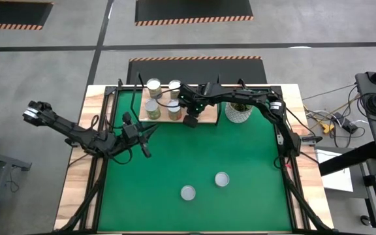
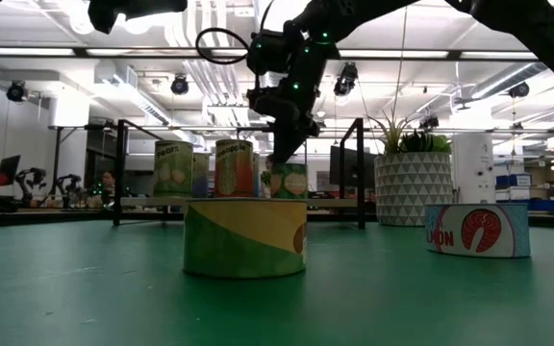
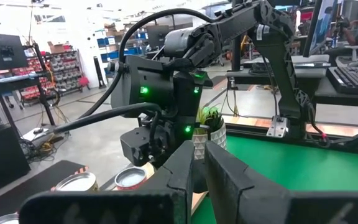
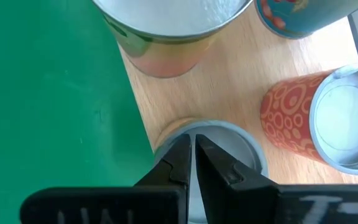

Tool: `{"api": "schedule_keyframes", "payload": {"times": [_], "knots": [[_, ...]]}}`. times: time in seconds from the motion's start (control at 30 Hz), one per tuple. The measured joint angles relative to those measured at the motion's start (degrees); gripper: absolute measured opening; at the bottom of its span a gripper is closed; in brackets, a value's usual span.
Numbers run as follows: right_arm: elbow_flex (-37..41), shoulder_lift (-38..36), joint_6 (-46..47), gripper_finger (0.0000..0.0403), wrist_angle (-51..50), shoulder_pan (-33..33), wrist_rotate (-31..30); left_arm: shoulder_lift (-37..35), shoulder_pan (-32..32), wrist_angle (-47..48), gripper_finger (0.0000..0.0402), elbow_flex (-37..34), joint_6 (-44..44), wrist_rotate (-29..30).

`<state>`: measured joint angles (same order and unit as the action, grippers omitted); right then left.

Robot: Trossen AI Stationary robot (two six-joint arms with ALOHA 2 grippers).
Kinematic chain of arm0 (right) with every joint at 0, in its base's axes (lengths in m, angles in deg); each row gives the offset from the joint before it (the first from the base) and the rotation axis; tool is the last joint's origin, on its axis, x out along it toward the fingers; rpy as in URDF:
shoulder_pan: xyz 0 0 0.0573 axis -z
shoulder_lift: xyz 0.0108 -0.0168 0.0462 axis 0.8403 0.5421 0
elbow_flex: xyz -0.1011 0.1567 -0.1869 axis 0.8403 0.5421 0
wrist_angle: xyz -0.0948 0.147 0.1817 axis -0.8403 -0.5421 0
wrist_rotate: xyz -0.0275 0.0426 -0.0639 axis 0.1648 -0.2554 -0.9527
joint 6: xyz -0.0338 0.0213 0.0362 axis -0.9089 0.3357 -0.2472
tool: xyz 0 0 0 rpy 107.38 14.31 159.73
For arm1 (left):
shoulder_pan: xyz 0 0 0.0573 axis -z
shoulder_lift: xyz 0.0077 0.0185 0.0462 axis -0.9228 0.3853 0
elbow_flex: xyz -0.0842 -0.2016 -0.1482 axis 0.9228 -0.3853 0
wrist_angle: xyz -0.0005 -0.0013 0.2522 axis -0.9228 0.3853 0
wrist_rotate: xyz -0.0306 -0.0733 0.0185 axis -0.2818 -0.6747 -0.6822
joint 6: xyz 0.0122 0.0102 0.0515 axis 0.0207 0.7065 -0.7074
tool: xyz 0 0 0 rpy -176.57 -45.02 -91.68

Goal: Pick and place cans onto a shelf
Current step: Put the canned peach on the shelf, then put the canned tuna on the shelf

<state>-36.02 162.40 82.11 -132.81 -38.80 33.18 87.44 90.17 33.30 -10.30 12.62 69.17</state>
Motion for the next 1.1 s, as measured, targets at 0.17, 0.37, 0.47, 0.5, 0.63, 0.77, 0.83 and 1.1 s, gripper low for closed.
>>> {"api": "schedule_keyframes", "payload": {"times": [0.17,0.37,0.47,0.5,0.63,0.77,0.83,1.1], "knots": [[0.0,0.0,0.0,0.0013,0.3,0.0,0.0,0.0,0.0,0.0,0.0019,0.0,0.1,0.0],[0.0,-0.1,0.0,0.0013,0.2,0.0,-0.1,0.0,0.0,0.0,0.0019,0.0,0.3,0.0],[-0.4,-0.8,0.0,0.0013,-0.6,-0.2,-0.2,0.0,0.0,0.0,0.0019,0.0,0.3,0.0],[-0.9,-1.2,0.1,0.0013,-1.1,-0.4,-0.3,0.0,0.0,0.0,0.002,0.0,0.3,0.0],[-2.5,-4.0,1.2,0.0013,-3.0,-1.8,-0.7,0.0,0.0,0.0,0.002,0.0,0.3,0.0],[-2.1,-8.1,2.8,0.0013,-3.5,-5.7,-0.7,0.0,0.1,0.1,0.002,0.0,0.7,0.0],[-1.9,-9.9,3.3,0.0013,-4.1,-8.6,-0.6,0.0,0.1,0.1,0.002,0.0,1.0,0.0],[1.2,-13.2,3.1,0.0013,-2.4,-23.6,-0.6,0.0,1.2,0.1,0.002,0.0,1.1,0.0]]}}
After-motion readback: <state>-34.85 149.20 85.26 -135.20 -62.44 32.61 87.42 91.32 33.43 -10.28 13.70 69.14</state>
